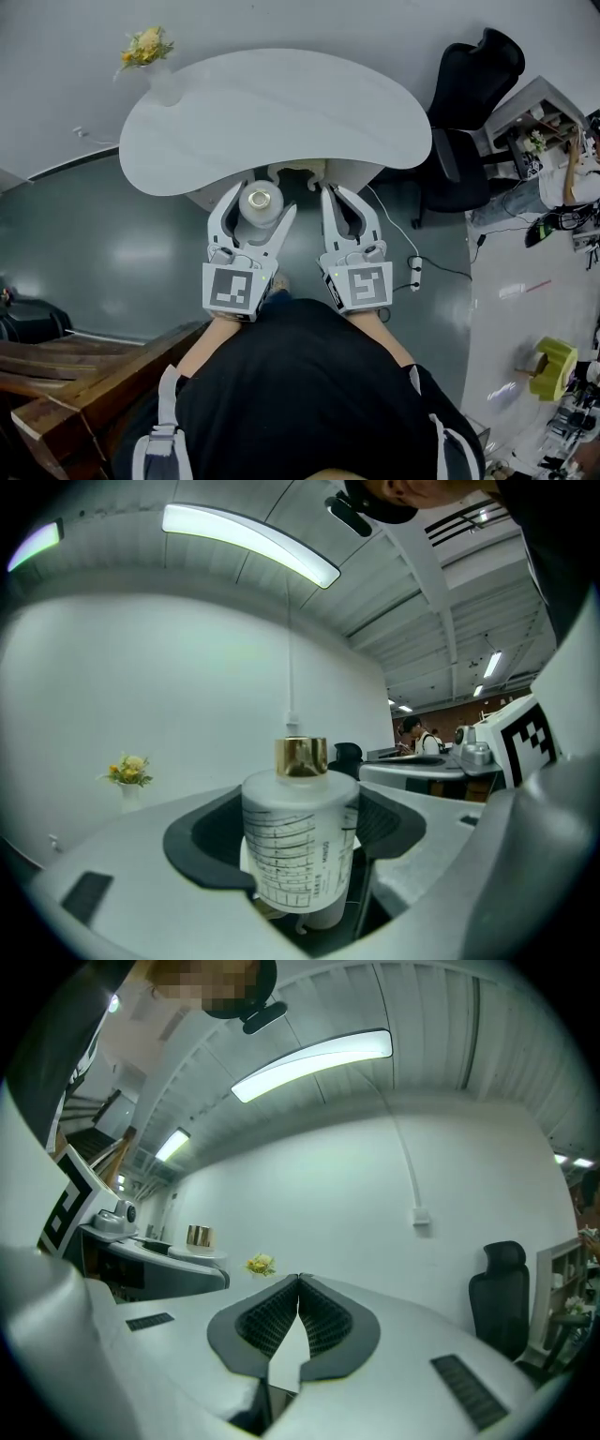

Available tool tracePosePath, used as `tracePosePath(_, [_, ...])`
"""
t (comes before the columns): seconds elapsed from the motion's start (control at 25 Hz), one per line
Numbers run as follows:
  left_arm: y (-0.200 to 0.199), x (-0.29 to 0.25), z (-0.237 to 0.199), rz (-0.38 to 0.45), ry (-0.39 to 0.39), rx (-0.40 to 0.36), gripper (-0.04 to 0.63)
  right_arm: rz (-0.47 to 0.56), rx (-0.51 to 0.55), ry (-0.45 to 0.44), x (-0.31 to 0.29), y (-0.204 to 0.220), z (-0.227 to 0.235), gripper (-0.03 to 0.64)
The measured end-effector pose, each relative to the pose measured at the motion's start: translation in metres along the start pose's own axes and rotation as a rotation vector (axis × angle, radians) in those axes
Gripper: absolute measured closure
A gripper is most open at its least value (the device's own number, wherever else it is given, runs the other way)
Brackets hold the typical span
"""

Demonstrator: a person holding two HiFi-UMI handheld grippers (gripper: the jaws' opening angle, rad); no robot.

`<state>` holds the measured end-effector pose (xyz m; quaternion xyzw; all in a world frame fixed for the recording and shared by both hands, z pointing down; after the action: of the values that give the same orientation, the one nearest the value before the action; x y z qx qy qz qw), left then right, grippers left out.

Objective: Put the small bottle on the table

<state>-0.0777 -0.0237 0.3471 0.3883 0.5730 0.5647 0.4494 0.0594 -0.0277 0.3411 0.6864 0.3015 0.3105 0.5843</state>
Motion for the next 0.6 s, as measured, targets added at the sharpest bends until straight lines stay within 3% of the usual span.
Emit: tracePosePath(0.6, [0.017, -0.023, -0.035, -0.028, 0.033, 0.044, 0.259, -0.045, 0.01, 0.012, -0.038, 0.013, -0.004, 0.594])
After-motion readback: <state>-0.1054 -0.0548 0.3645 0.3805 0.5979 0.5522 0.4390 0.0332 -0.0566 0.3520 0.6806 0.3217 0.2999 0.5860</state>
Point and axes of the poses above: the fingertips, and each gripper's own axes: x backward along the fingers, z to its right, y out of its underside, the point moved 5 cm from there along x, backward along the fingers, and after that the axes turned 11 degrees about -y, right-handed, at the moved point
